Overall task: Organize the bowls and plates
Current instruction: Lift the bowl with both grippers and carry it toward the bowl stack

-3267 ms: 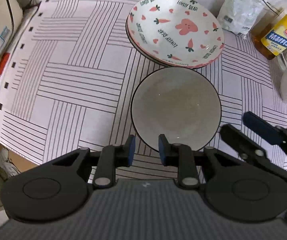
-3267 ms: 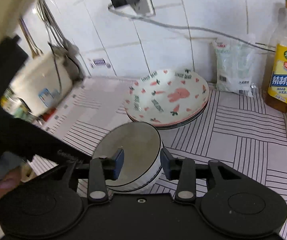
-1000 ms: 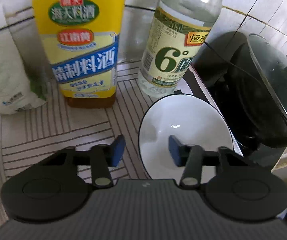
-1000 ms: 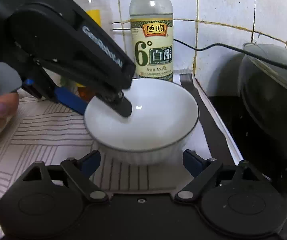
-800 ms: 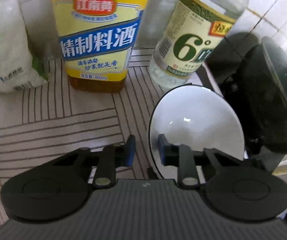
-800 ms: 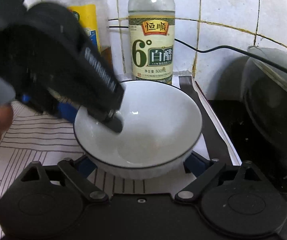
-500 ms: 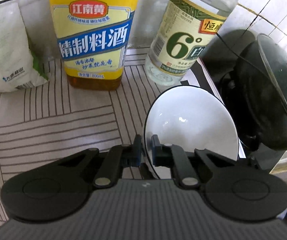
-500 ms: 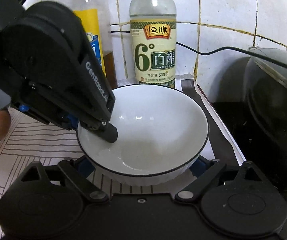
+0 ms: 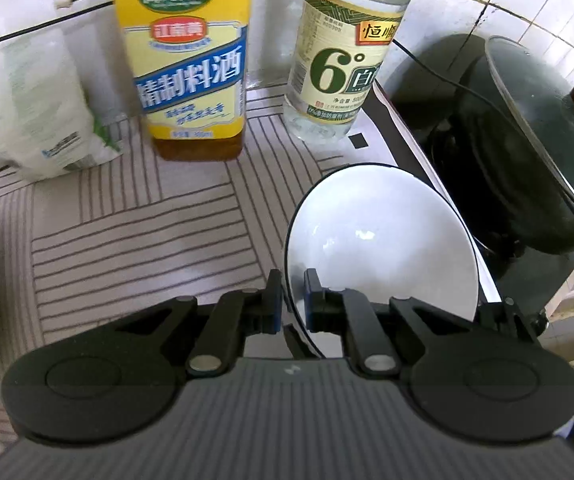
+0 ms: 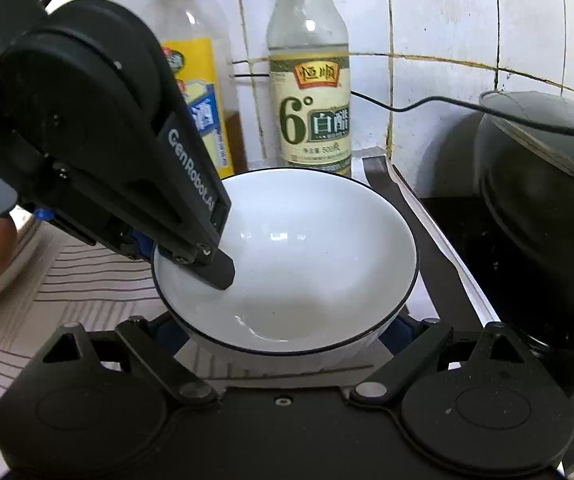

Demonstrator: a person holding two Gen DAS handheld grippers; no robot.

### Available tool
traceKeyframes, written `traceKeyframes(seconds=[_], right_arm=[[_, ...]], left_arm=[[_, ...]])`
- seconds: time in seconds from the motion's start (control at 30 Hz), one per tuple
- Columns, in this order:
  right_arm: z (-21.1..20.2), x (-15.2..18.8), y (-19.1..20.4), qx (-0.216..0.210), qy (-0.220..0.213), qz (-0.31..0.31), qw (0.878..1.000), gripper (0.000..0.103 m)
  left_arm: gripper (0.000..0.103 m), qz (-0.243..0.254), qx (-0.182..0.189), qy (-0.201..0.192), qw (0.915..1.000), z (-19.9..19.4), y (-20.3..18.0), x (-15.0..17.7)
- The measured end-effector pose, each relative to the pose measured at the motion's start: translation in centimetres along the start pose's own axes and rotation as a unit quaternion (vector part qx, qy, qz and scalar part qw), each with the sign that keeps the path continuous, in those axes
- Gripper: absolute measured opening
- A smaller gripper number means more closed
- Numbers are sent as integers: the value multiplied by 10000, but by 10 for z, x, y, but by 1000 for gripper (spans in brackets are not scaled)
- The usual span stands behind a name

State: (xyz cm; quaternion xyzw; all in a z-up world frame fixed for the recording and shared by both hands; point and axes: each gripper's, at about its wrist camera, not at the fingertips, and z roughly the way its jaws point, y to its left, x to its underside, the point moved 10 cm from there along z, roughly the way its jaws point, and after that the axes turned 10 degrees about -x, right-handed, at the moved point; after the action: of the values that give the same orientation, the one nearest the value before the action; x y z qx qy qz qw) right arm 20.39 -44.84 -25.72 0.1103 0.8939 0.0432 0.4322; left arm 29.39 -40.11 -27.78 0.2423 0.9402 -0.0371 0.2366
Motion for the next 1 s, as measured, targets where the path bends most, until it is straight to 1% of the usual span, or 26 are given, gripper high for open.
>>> traceKeyframes(seconds=[0.1,0.3,0.47,0.67,0.8,1.0], right_arm=[[-10,0,11,-74,-30,-51,10000,97],[-32,-4,38,-223,-190,-166,9994,97],[-56,-6,62,-347,-255,-460,9980,97],[-85,-7,92,-412,-344,-544,9971,97],[-100,-5,115,-494,-388,-613,9961,97],[-121,1,160,-696,-406,-786,9936,97]], left_arm=[[9,-97,-9,9,10000,-14,10,7],[9,-119,-130,-88,9998,-48,26,20],[10,-162,-86,32,9998,-75,39,35],[10,-197,-109,-35,9997,-111,59,57],[10,-252,-143,-82,9995,-134,79,76],[10,-523,-211,-62,9984,-164,117,106]])
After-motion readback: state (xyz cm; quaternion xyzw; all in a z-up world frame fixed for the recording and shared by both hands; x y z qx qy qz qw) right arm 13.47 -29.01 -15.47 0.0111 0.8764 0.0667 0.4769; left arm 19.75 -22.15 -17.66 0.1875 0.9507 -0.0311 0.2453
